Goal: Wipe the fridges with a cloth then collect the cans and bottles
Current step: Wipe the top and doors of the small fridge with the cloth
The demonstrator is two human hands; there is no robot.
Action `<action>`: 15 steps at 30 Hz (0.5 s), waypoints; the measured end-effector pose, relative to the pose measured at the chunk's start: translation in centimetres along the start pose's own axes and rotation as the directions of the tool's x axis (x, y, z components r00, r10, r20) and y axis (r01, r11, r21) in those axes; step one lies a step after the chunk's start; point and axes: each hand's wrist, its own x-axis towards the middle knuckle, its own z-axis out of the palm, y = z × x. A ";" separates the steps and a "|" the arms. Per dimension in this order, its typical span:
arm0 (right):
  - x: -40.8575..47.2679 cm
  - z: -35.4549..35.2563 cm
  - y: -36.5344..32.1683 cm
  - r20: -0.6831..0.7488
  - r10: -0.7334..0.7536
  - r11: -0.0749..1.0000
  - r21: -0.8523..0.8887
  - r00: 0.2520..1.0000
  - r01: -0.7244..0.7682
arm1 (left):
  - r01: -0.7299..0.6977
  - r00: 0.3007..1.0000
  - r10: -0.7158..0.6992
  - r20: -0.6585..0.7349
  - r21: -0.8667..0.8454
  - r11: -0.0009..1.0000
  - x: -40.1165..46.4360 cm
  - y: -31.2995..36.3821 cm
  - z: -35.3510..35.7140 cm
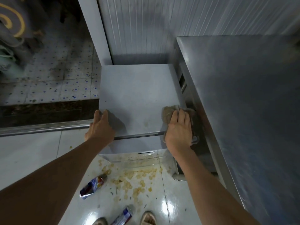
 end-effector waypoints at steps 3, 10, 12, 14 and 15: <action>-3.3 0.4 0.7 -0.013 0.003 1.000 0.006 1.000 -0.003 | -0.019 1.000 0.020 0.024 -0.037 0.999 -0.3 -0.2 -0.2; -5.4 0.6 0.7 0.016 0.046 0.997 0.061 0.999 -0.047 | -0.067 0.998 0.067 0.003 0.004 0.998 -2.2 -0.9 0.4; -3.2 0.2 0.1 -0.002 0.076 0.992 0.103 0.997 -0.076 | -0.067 0.998 0.067 0.014 0.016 0.998 -1.9 -1.0 0.3; -1.2 -0.3 0.0 -0.001 0.111 0.983 0.146 0.994 -0.110 | -0.069 0.998 0.069 0.010 0.022 0.997 -1.9 -1.2 0.4; -0.4 -0.4 0.0 0.001 0.123 0.981 0.152 0.992 -0.122 | -0.074 0.997 0.074 0.005 0.019 0.997 -1.8 -1.2 0.5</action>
